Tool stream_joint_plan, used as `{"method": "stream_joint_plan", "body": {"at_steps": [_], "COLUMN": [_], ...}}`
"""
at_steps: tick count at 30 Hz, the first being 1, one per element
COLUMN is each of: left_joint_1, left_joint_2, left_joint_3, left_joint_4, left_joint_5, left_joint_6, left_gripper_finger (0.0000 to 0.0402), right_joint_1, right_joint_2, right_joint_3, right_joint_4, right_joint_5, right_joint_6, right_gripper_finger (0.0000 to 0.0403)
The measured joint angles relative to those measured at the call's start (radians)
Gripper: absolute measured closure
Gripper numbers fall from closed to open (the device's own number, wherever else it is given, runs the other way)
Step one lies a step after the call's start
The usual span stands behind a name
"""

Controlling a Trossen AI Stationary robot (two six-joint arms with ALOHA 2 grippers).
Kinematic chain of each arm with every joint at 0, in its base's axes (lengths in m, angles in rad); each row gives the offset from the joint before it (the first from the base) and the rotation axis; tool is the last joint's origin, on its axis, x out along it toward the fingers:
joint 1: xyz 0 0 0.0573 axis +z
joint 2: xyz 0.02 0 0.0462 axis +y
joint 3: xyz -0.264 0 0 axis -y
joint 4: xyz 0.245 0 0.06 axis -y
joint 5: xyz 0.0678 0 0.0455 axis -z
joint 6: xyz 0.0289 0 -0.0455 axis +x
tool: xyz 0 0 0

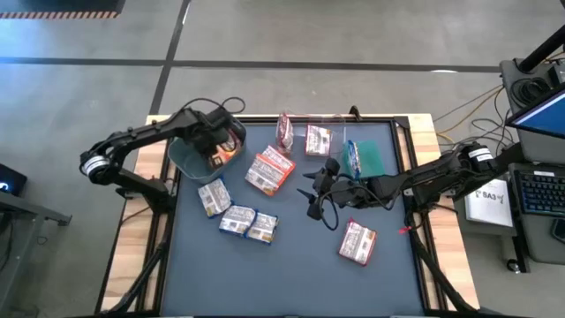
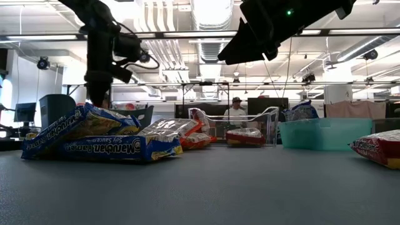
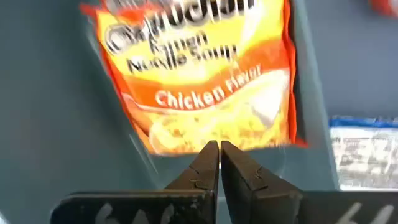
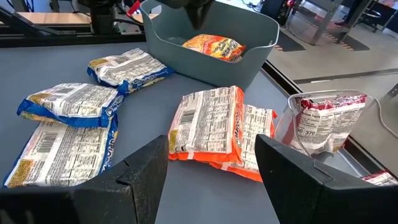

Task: Sort Maruchan noodles
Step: Put the red noodle pack into the transparent bin

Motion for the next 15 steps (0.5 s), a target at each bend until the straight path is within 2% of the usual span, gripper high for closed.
{"method": "stream_joint_plan", "body": {"at_steps": [6,15], "left_joint_1": [0.000,0.000], "left_joint_2": [0.014,0.062], "left_joint_3": [-0.043,-0.045], "left_joint_4": [-0.005,-0.039], "left_joint_5": [0.000,-0.019], "left_joint_6": [-0.024,-0.084], "left_gripper_finger": [0.0402,0.0402], "right_joint_1": [0.000,0.000], "right_joint_2": [0.000,0.000], "right_joint_3": [0.000,0.000], "right_joint_4": [0.000,0.000], "right_joint_5": [0.000,0.000], "right_joint_6": [0.002,0.006], "right_gripper_finger": [0.0174,0.0174]}}
